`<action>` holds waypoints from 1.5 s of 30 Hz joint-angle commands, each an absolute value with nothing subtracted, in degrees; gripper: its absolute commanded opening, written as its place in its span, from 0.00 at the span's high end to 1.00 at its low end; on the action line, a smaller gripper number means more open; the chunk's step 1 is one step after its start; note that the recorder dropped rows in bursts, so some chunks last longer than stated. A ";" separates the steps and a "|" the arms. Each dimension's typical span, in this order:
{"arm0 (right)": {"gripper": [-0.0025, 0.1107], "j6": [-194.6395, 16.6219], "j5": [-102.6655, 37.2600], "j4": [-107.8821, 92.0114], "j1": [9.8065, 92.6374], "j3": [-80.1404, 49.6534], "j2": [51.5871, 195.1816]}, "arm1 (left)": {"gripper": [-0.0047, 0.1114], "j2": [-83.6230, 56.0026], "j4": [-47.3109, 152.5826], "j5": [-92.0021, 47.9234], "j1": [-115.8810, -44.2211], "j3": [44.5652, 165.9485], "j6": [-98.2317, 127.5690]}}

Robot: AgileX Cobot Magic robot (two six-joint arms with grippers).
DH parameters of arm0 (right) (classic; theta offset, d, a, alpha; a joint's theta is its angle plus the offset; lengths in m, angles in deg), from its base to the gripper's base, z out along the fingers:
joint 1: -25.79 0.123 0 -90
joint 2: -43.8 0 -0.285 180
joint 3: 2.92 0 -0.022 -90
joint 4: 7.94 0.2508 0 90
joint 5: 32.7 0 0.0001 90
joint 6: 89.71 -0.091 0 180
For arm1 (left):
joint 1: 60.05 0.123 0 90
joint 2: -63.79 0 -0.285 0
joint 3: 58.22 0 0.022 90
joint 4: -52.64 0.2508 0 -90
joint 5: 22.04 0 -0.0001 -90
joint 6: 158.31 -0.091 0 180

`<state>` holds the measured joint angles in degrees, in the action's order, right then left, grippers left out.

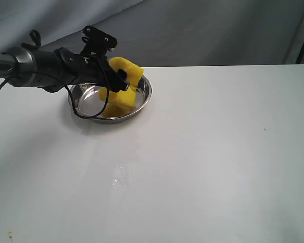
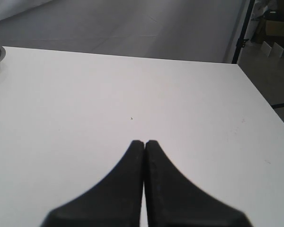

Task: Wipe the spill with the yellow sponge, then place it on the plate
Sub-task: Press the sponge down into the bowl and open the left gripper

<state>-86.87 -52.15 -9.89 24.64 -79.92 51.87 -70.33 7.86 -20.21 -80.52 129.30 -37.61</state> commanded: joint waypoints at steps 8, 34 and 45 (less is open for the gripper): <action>0.98 -87.13 -51.93 -10.27 24.72 -80.14 51.59 | 0.18 -70.05 6.93 -18.87 -80.69 129.50 -36.82; 0.98 -87.13 -51.93 -10.27 24.72 -80.14 51.59 | 0.42 -70.79 5.61 -33.74 -80.69 130.89 -38.80; 0.98 -87.13 -51.93 -10.27 24.72 -80.14 51.59 | 0.53 -73.29 4.75 -33.88 -80.69 130.89 -38.80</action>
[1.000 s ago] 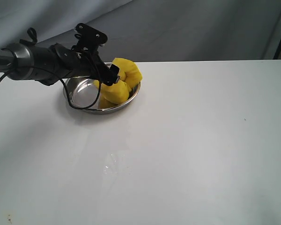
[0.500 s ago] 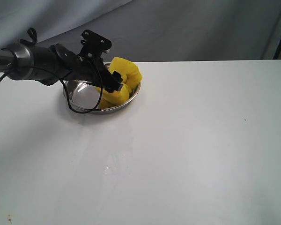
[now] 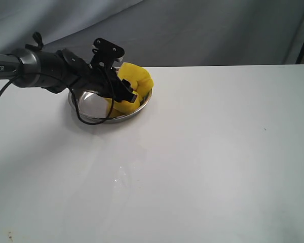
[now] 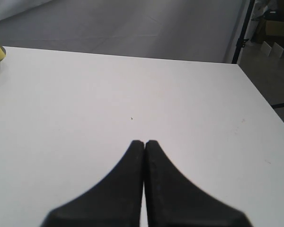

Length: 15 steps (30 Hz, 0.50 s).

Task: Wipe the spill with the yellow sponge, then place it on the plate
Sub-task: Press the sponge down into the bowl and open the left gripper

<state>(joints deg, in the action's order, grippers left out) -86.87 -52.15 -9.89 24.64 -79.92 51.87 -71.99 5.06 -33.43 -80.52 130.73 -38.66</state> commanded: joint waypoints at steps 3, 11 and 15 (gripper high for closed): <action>0.98 -87.13 -51.93 -10.27 24.72 -80.14 51.59 | 0.65 -74.28 4.75 -33.88 -80.69 130.89 -38.80; 0.98 -87.13 -51.93 -10.27 24.72 -80.14 51.59 | 0.96 -74.74 4.75 -30.24 -80.69 130.89 -38.55; 0.98 -87.13 -51.93 -10.27 24.72 -80.14 51.59 | 0.96 -74.63 5.01 -28.67 -80.59 130.89 -38.55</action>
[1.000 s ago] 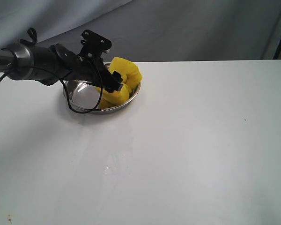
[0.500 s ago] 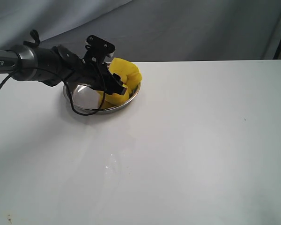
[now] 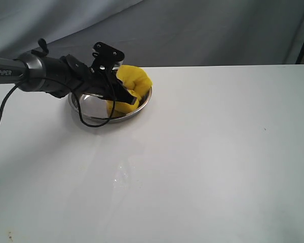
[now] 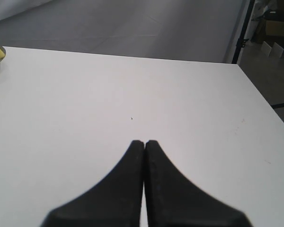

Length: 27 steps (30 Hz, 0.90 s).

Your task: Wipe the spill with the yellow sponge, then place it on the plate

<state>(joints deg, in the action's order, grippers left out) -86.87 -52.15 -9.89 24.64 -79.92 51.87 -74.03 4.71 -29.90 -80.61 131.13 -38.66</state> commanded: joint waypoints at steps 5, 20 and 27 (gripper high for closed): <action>0.98 -87.13 -51.93 -10.27 24.72 -80.14 51.59 | 0.96 -72.22 5.46 -28.24 -78.62 130.89 -38.53; 0.98 -87.13 -51.93 -10.27 24.72 -80.14 51.59 | 0.51 -69.50 5.83 -38.42 -73.84 130.89 -38.78; 0.98 -87.13 -51.93 -10.27 24.72 -80.14 51.59 | 0.35 -61.27 5.66 -45.22 -73.84 130.89 -37.66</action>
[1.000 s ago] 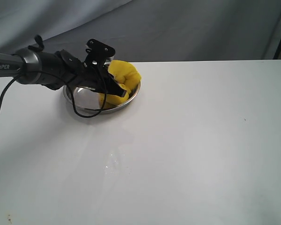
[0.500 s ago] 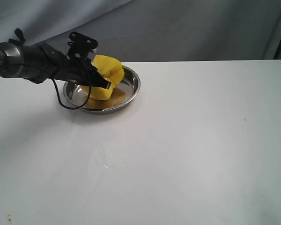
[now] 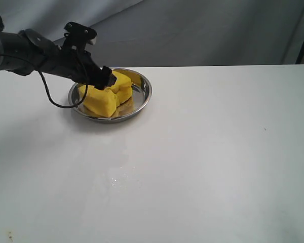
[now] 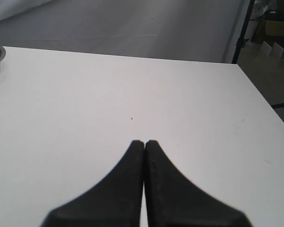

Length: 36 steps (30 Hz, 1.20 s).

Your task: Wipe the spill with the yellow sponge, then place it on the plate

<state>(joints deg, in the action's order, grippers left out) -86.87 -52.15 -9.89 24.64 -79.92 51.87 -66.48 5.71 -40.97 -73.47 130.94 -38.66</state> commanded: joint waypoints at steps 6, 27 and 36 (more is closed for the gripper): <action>0.98 -87.13 -51.93 -10.27 24.72 -80.14 51.59 | 0.41 -51.83 7.97 -58.06 -73.84 130.79 -26.04; 0.98 -87.13 -51.93 -10.27 24.72 -80.14 51.59 | 0.96 -13.27 24.72 -65.54 -74.07 105.90 -6.47; 0.98 -87.13 -51.93 -10.27 24.72 -80.14 51.59 | 0.96 11.24 24.51 -69.03 -74.07 89.67 -3.89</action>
<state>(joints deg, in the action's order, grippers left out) -86.87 -52.15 -9.89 24.64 -79.92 51.87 4.05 24.65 -67.19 -73.74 93.67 -5.14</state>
